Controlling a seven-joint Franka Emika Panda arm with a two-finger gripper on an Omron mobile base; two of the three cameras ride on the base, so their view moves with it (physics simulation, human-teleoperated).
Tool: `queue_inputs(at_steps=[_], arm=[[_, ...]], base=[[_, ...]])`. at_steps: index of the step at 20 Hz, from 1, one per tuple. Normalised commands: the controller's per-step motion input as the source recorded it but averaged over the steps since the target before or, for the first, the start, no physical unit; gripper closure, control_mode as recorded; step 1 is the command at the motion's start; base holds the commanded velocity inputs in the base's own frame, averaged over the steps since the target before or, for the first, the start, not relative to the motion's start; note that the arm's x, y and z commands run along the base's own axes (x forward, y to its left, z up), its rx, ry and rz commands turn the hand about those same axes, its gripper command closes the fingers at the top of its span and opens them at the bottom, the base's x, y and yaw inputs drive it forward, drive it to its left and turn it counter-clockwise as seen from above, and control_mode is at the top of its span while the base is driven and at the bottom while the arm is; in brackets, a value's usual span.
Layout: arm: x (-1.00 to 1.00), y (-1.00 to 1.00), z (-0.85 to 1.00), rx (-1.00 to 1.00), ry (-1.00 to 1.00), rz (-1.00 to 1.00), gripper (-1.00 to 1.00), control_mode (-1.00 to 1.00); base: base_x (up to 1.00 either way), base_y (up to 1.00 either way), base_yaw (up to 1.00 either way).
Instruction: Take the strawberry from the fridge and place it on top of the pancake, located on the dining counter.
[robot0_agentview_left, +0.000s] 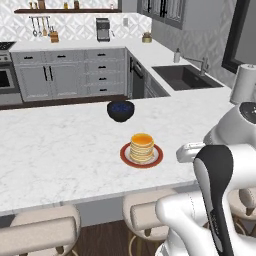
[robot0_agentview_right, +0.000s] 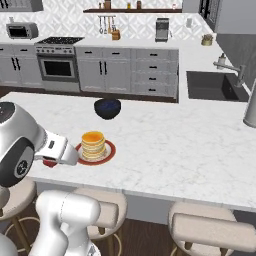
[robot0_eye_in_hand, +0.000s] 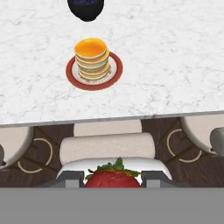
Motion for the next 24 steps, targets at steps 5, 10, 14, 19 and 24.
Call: queue_inputs(at_steps=[5, 10, 14, 19, 24], arm=[[0.77, 0.15, 0.20, 0.00, 0.00, 0.07, 1.00, -1.00], [1.00, 0.17, 0.09, 0.00, 0.00, 0.10, 1.00, -1.00], [1.00, 0.19, -0.07, 0.00, 0.00, 0.11, 1.00, -1.00], [1.00, 0.02, -0.21, 0.00, 0.00, 0.06, 1.00, -1.00], [1.00, 0.04, -0.45, -0.05, 0.01, 0.00, 1.00, -1.00]], base=[[0.15, 0.04, 0.00], [0.00, 0.00, 0.00], [0.00, 0.00, 0.00], [0.00, 0.00, 0.00], [0.00, 0.00, 0.00]])
